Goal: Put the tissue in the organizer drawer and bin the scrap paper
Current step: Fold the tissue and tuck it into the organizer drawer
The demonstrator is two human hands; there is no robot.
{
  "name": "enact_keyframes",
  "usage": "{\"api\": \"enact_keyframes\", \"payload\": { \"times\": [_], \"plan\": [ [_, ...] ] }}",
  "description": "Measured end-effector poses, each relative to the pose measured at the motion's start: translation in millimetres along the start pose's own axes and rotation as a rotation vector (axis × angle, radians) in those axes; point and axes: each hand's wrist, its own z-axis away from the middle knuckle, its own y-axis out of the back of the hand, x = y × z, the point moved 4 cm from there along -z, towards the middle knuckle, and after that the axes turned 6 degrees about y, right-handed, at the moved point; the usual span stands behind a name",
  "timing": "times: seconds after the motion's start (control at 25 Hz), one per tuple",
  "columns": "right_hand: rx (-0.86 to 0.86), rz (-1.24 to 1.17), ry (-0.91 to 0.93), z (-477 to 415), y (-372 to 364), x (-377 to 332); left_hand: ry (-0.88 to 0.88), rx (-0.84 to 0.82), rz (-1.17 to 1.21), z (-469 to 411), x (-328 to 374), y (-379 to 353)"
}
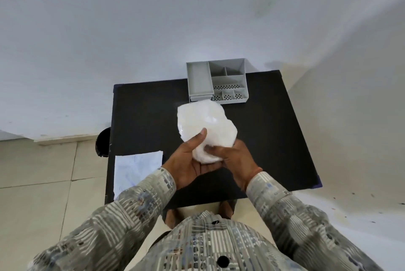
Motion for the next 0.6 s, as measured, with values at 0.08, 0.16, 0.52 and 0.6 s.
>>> {"api": "enact_keyframes", "payload": {
  "times": [0.08, 0.16, 0.52, 0.6],
  "plan": [
    [-0.008, -0.053, 0.015, -5.4, 2.3, -9.3, -0.070, 0.004, -0.076, 0.5, -0.5, -9.4],
    [-0.078, -0.110, -0.037, -13.6, 8.9, -23.2, -0.098, 0.001, -0.116, 1.5, 4.3, -16.4],
    [-0.177, -0.113, -0.065, -39.0, 41.7, -69.3, -0.140, 0.008, -0.319, 5.5, 19.4, -43.4],
    [-0.176, -0.042, -0.047, -40.7, 48.0, -69.5, -0.288, 0.142, -0.256, 3.2, 17.2, -45.6]
  ]
}}
